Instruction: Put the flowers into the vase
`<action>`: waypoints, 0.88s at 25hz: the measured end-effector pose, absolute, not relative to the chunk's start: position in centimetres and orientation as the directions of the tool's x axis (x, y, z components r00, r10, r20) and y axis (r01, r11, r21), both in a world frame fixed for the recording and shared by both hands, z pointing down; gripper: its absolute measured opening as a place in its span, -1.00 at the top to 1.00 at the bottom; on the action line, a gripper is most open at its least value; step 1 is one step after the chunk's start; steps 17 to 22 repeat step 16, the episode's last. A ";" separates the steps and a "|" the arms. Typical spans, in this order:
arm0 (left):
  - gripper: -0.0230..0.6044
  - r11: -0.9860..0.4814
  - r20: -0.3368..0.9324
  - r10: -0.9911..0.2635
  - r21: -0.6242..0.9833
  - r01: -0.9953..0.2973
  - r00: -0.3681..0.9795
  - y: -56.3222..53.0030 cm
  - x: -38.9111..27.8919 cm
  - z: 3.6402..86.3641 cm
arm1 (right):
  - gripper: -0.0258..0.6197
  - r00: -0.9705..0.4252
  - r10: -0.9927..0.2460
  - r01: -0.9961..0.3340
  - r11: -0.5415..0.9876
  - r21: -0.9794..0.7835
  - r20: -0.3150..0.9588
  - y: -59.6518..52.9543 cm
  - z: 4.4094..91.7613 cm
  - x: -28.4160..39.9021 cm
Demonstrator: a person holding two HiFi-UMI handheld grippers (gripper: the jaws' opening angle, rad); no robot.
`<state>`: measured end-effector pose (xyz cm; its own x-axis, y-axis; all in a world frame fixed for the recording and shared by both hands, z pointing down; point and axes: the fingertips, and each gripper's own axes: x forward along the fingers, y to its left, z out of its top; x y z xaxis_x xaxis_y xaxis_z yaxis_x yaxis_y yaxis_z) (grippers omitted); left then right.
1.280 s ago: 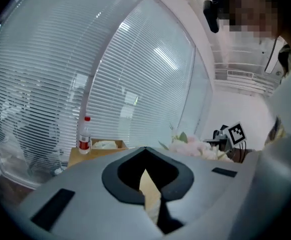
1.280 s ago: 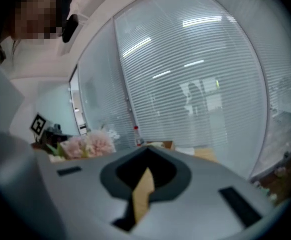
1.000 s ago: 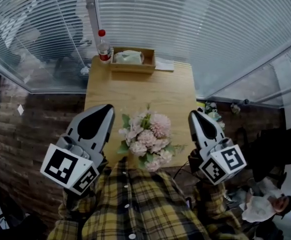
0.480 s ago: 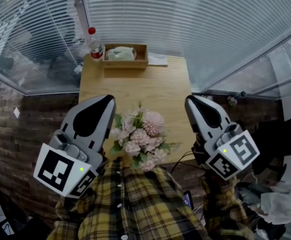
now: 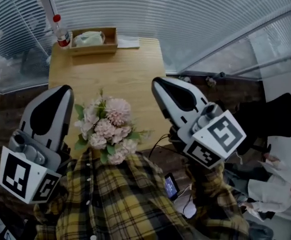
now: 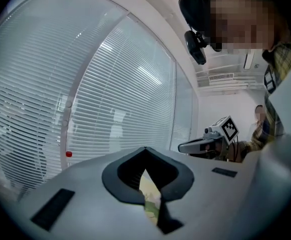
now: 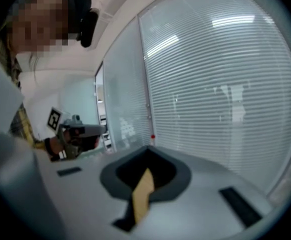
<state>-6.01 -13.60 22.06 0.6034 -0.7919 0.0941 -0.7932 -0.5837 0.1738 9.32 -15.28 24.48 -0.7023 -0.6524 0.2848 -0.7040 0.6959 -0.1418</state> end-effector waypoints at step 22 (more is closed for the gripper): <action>0.90 -0.590 0.109 -0.777 0.215 -0.778 0.620 -13.2 -5.8 23.9 | 0.89 -0.703 -0.647 -0.706 0.684 -0.183 0.296 -14.1 25.7 8.7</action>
